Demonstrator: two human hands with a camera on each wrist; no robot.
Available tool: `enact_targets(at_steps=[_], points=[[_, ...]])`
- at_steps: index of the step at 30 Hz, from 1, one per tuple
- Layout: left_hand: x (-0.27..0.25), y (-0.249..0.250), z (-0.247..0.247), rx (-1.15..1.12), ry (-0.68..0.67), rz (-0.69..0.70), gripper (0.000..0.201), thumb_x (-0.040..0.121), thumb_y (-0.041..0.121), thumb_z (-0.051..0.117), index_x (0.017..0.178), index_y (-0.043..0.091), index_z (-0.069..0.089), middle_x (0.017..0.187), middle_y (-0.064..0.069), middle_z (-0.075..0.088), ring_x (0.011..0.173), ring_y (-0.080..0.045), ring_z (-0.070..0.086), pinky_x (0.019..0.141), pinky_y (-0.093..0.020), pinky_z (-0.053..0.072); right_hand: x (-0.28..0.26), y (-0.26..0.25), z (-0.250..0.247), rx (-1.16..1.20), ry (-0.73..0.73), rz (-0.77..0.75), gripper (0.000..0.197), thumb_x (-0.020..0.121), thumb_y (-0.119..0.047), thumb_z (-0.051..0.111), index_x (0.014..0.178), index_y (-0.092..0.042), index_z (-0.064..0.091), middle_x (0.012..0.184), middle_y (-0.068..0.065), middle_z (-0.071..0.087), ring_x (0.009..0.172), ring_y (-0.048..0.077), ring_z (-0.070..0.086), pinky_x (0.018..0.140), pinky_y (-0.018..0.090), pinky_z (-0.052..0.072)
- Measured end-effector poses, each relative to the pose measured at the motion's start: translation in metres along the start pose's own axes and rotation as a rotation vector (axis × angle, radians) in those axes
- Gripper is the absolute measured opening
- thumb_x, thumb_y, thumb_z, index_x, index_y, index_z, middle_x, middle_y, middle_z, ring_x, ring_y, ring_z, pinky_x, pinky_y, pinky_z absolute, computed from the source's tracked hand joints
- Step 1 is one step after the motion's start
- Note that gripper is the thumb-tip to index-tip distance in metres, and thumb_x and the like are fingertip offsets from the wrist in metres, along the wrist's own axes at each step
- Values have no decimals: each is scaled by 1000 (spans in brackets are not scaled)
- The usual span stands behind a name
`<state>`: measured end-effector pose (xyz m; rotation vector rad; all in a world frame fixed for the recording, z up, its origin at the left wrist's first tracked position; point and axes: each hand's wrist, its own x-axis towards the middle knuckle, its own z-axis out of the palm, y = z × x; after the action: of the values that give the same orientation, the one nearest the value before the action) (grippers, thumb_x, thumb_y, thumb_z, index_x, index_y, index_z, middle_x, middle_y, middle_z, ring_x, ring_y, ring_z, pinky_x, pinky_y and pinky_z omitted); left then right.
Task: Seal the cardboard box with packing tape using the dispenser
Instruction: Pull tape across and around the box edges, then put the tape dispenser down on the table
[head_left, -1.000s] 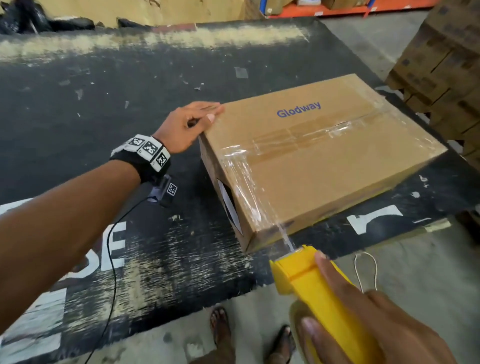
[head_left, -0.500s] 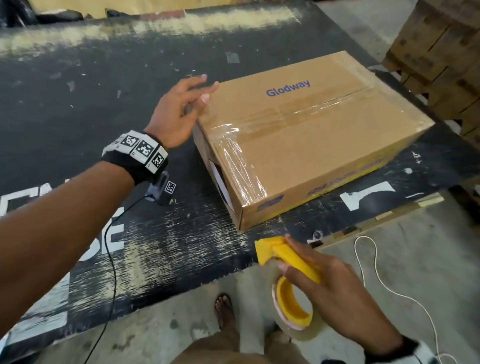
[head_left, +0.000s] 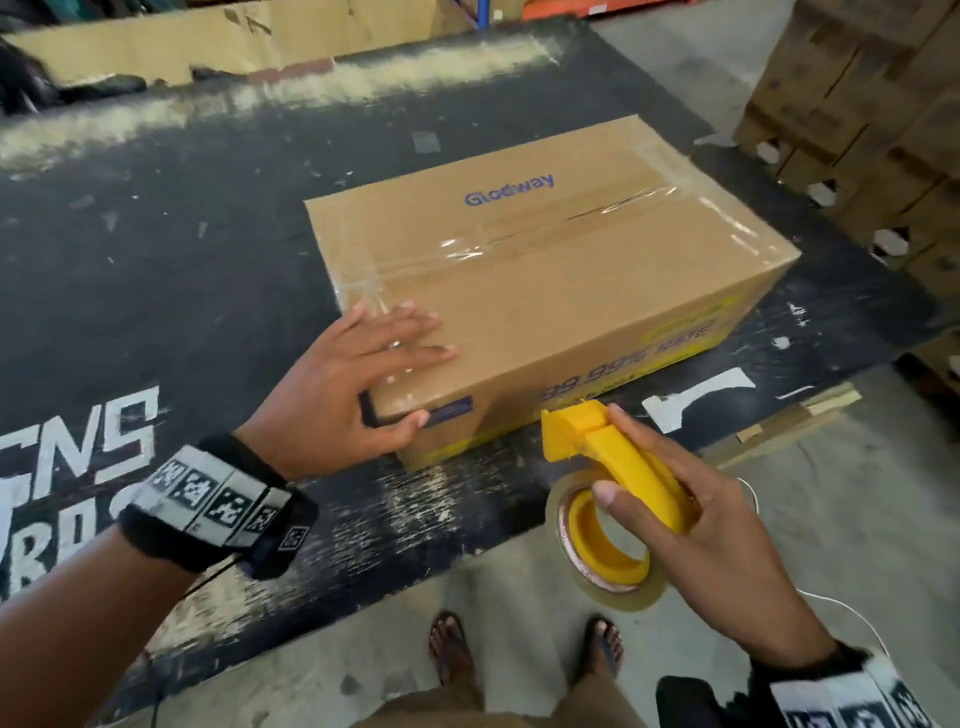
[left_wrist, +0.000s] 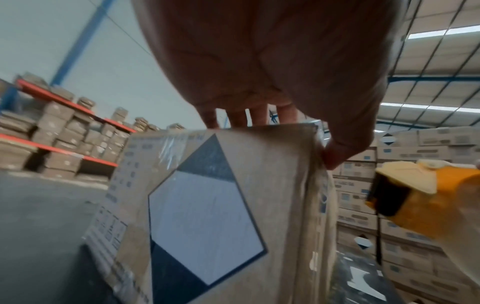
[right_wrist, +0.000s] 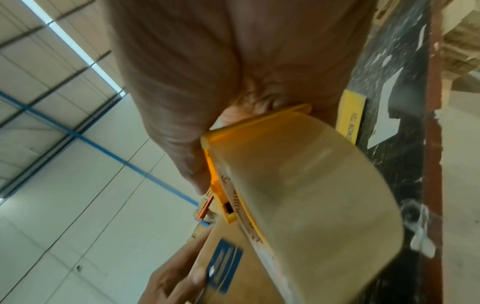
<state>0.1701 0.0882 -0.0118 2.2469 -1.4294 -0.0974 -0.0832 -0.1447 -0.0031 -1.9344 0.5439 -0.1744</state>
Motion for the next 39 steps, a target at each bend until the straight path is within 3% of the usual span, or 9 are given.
enact_targets(at_steps=[8,10,14,18,21,25,29,34,39], points=[[59,66,5,-20,112,-89,59,81,57,68,137,40,57,144,20,53,144,2,38,124,-54,21,29,54,-104,98,168,-34,70,77,-33,79,142,-47,54,131,-33,63,119,-7,60,87,6,49],[92,96,24,-63,119,-83,56,84,55,67,137,40,57,144,19,54,142,2,40,122,-55,26,44,72,-137,120,205,-45,68,83,-27,78,144,-44,53,133,-26,65,121,-1,62,91,12,51],[171,151,71,-132,128,-67,52,87,50,68,136,40,58,142,17,53,138,-2,44,118,-50,34,84,119,-203,81,281,-70,64,85,-34,76,143,-49,52,130,-5,64,122,20,61,106,49,49],[251,191,119,-71,131,-54,50,86,46,65,135,37,59,143,12,54,135,-7,47,117,-48,32,140,159,-248,19,302,-41,61,86,-34,76,143,-41,55,113,5,61,110,14,61,107,44,47],[288,201,146,47,84,-100,53,89,46,57,141,38,53,148,9,50,139,-11,45,118,-53,29,183,183,-266,-62,238,2,56,86,-41,74,141,-34,60,121,5,68,114,13,62,107,38,46],[296,199,157,181,82,-157,50,96,36,51,146,39,48,155,9,45,142,-13,43,118,-48,32,225,202,-272,-175,191,69,48,87,-43,72,132,-27,69,129,3,72,124,21,64,101,29,45],[288,197,157,200,53,-171,49,100,36,46,148,40,44,158,11,42,149,-13,36,118,-49,32,249,218,-270,-204,160,96,43,86,-49,68,123,-27,76,118,6,77,116,27,68,100,39,50],[282,199,154,182,32,-179,49,100,40,44,150,40,42,161,13,38,153,-10,29,122,-50,28,257,231,-267,-283,151,92,54,82,-66,54,112,-29,79,103,11,74,102,28,70,85,33,48],[254,206,135,-28,169,-215,46,95,41,57,140,33,55,146,15,51,140,-2,42,117,-40,39,247,203,-270,-377,193,108,55,87,-51,66,136,-25,64,126,11,58,121,28,57,95,38,45]])
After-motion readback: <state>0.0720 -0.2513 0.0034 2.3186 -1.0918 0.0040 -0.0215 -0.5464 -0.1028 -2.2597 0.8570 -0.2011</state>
